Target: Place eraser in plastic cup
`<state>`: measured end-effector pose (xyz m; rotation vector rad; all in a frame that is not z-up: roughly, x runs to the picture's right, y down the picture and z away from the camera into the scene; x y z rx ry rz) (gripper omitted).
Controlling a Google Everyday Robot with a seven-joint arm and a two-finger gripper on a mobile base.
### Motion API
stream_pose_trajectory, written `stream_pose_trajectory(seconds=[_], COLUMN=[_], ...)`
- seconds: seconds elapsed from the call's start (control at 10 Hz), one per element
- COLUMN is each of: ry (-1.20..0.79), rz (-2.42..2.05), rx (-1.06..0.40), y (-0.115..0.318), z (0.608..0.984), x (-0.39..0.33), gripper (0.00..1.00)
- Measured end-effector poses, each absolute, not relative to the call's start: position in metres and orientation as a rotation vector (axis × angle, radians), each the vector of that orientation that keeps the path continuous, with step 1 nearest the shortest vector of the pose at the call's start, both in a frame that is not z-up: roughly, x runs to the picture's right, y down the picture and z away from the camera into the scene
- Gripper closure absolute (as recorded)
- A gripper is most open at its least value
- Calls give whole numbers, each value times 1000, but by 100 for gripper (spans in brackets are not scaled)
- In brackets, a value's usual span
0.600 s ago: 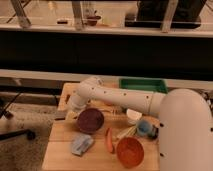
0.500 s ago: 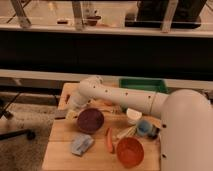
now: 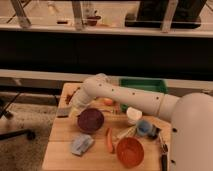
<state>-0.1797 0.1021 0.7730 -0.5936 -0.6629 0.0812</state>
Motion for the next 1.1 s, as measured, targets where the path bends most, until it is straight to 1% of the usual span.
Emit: stream_pose_trajectory(seconds=[0.5,1.1], ry=[-656,-644], rz=[122,155], rx=[-578,-565], y=[95,88], z=[770,774], x=[-136,-102], gripper=[100,100])
